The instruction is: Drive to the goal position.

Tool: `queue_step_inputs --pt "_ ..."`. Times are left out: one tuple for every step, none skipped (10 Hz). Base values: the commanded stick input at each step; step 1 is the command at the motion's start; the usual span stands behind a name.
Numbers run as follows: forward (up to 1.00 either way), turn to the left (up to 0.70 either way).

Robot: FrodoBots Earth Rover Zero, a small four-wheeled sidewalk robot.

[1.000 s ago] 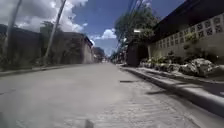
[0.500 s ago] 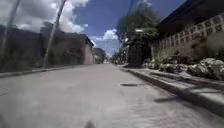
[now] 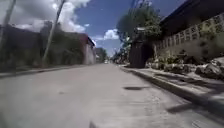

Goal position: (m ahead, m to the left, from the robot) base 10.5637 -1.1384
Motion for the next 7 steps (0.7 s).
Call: queue_step_inputs --pt "0.7 -0.35" --pt "0.7 -0.14" --pt "0.7 -0.03" --pt "0.7 0.0" --pt "0.7 0.0" --pt "0.7 0.0" --pt "0.7 0.0"
